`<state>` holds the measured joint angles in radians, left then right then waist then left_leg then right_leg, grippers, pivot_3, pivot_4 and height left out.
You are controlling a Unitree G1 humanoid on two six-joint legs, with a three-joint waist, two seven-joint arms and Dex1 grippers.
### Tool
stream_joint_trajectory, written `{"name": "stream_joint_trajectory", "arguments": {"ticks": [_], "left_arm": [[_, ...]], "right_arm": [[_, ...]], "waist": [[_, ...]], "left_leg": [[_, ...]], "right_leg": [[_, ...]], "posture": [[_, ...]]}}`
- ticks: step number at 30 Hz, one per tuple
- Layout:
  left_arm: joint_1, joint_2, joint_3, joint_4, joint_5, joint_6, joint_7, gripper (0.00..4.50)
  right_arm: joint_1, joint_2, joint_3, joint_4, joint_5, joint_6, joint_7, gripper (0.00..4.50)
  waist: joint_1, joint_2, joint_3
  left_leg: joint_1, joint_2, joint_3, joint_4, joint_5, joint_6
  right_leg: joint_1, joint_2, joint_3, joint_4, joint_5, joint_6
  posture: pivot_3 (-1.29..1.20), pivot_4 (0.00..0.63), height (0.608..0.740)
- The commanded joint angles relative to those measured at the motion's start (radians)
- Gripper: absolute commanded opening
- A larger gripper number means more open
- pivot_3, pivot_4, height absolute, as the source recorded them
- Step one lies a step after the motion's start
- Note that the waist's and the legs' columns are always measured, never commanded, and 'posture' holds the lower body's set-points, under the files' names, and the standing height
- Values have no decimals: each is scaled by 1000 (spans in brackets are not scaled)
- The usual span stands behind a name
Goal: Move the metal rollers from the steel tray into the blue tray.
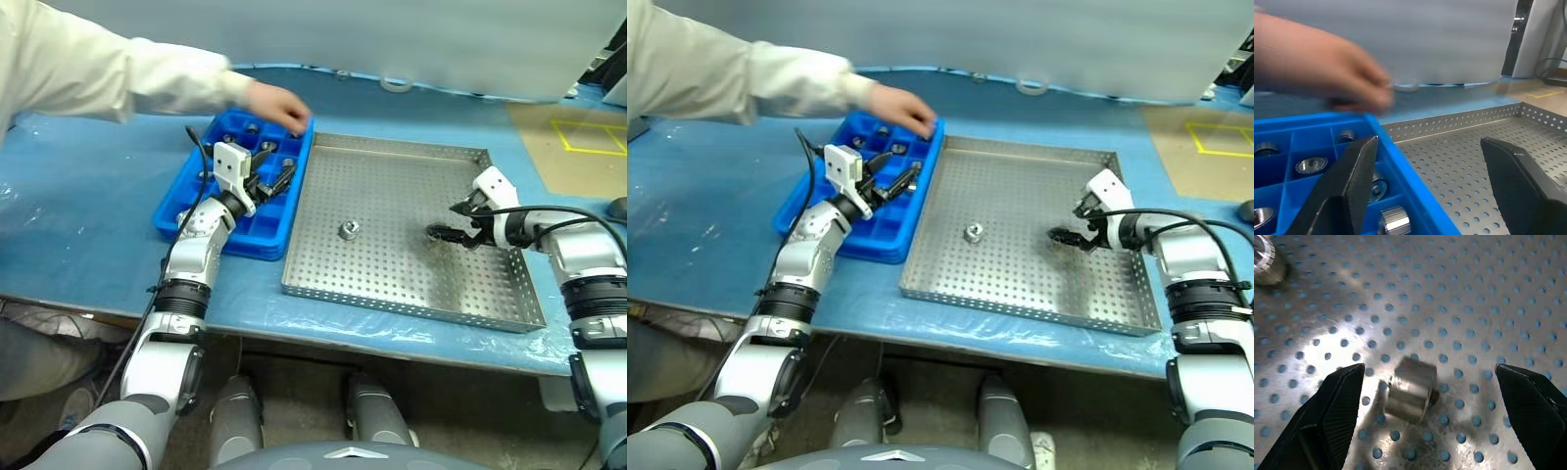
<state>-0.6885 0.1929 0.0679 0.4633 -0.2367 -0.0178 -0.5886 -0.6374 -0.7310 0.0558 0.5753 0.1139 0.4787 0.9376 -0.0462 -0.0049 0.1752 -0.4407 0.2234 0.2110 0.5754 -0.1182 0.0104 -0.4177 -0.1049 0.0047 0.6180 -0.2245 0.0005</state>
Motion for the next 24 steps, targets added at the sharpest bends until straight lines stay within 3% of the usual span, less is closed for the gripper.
{"name": "stream_joint_trajectory", "arguments": {"ticks": [1,3,10,18,24], "left_arm": [[14,27,17,-53,-2,-14,6,3610],[27,38,24,-72,-5,-7,14,3610],[87,72,47,-159,-8,20,55,3610],[127,102,117,-265,-34,54,136,3610],[139,114,218,-331,-61,71,264,3610]], "right_arm": [[-23,51,49,114,-76,-76,-66,3879],[-46,88,37,155,-67,-106,-66,3203],[-192,238,-95,161,74,-124,-23,822],[-380,438,-158,209,188,-140,27,696],[-517,606,-136,349,148,-249,-32,696]], "waist": [[-13,-2,-1],[-21,-7,-4],[-32,-6,-4],[16,-4,-2],[54,-3,-2]], "left_leg": [[0,0,0,0,0,0],[1,0,0,1,0,0],[2,1,-4,1,0,-1],[-8,2,-1,-1,2,0],[-10,3,0,-3,2,-3]], "right_leg": [[-1,0,1,1,0,0],[1,0,0,1,0,0],[-5,-1,-1,3,5,-3],[-17,-1,-3,4,6,-3],[-19,-1,-5,5,6,-3]], "posture": [[-432,150,740],[-402,150,740],[-335,150,740],[-244,150,740],[-180,150,740]]}}
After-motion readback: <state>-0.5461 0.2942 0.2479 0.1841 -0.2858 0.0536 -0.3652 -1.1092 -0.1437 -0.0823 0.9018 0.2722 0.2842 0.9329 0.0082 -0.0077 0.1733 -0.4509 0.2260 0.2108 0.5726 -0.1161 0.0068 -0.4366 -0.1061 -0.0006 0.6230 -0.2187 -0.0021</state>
